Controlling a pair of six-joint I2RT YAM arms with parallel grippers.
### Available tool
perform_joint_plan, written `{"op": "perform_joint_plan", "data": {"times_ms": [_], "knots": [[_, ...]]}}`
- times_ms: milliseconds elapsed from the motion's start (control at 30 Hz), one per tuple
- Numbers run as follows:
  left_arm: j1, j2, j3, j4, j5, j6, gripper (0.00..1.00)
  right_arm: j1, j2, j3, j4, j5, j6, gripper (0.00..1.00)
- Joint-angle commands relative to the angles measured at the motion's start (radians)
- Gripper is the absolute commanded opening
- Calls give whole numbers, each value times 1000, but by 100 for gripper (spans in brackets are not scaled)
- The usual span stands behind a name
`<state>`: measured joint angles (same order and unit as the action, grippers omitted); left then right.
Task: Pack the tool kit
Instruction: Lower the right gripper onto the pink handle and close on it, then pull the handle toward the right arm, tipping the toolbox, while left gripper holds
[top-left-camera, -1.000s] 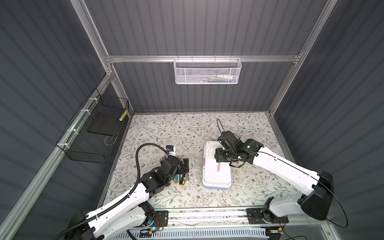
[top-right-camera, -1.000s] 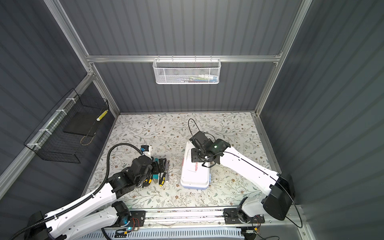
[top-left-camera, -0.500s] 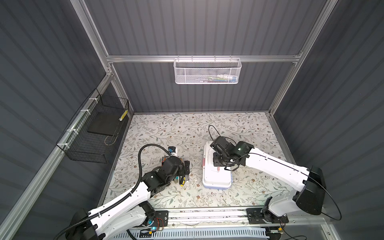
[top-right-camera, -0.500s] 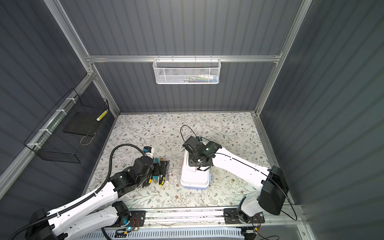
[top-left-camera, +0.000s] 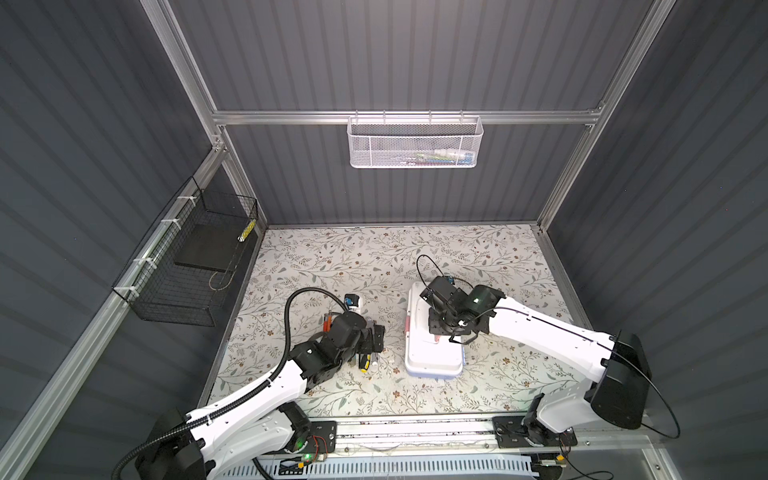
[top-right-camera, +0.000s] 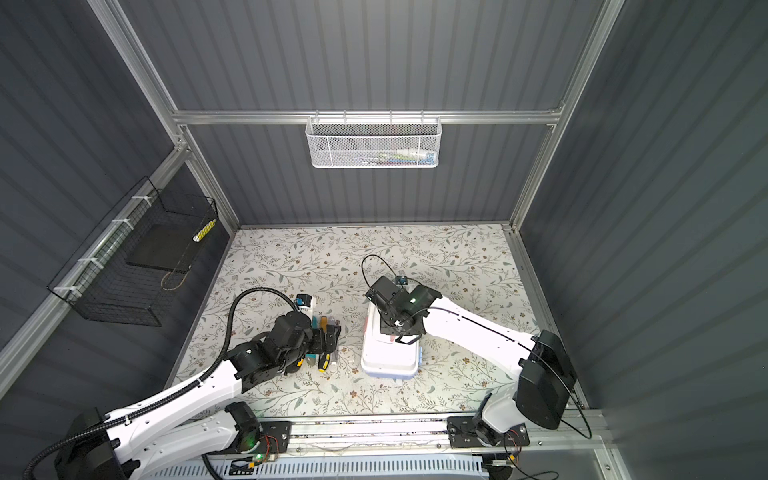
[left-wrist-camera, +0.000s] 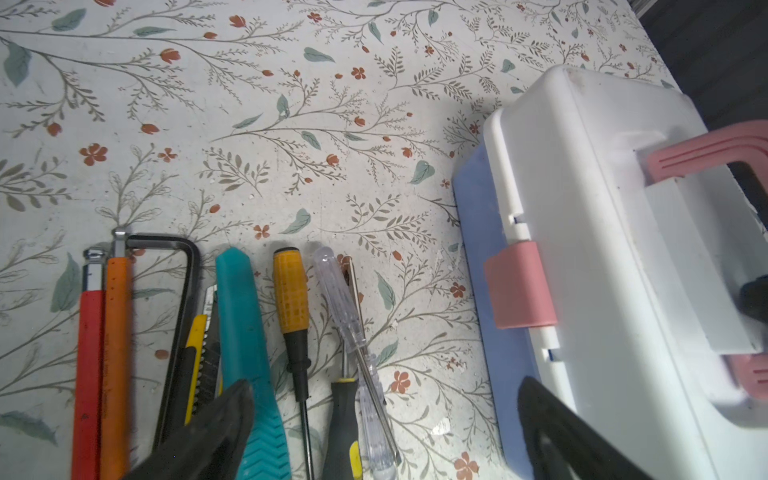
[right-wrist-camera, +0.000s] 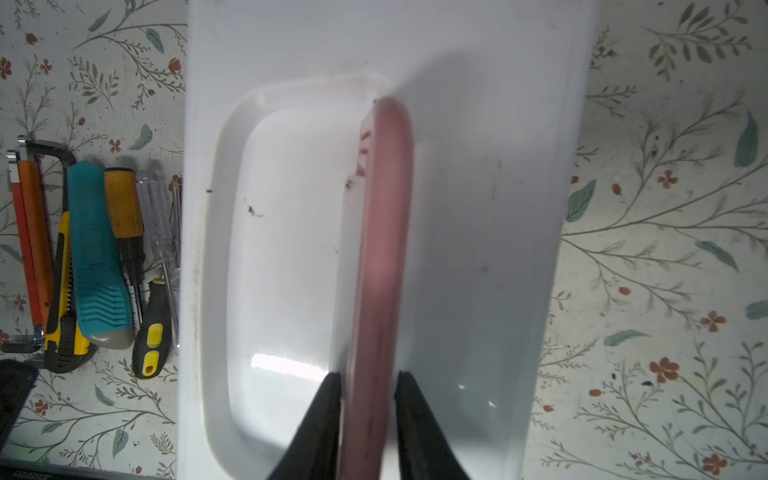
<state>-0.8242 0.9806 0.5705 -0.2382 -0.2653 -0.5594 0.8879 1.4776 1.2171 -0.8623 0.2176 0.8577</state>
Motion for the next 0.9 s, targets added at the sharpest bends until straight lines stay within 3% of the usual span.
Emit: {"op": "perform_joint_plan", "data": {"times_ms": [0,233,400,567,667,767,867], "knots": [[-4,26,-7,36,46,27,99,-9,-24,-23,0,20,10,22],[-5,52,35,14,28,-2,100,-20,-87,-75,83,-9,0,3],[-3,22,56,-14,3,-35,99,-33,-109,-104,166,-58,-36,0],[-4,-8,96,-65,-18,-48,99,-68,-159,-155,315,-206,-105,0],[-4,0,135,-100,-14,-37,100,-127,-222,-243,465,-374,-117,0],[-3,28,183,-138,6,-38,99,-238,-294,-394,732,-633,-57,0],[-5,59,208,-128,53,-47,100,-321,-313,-482,860,-799,-51,0]]}}
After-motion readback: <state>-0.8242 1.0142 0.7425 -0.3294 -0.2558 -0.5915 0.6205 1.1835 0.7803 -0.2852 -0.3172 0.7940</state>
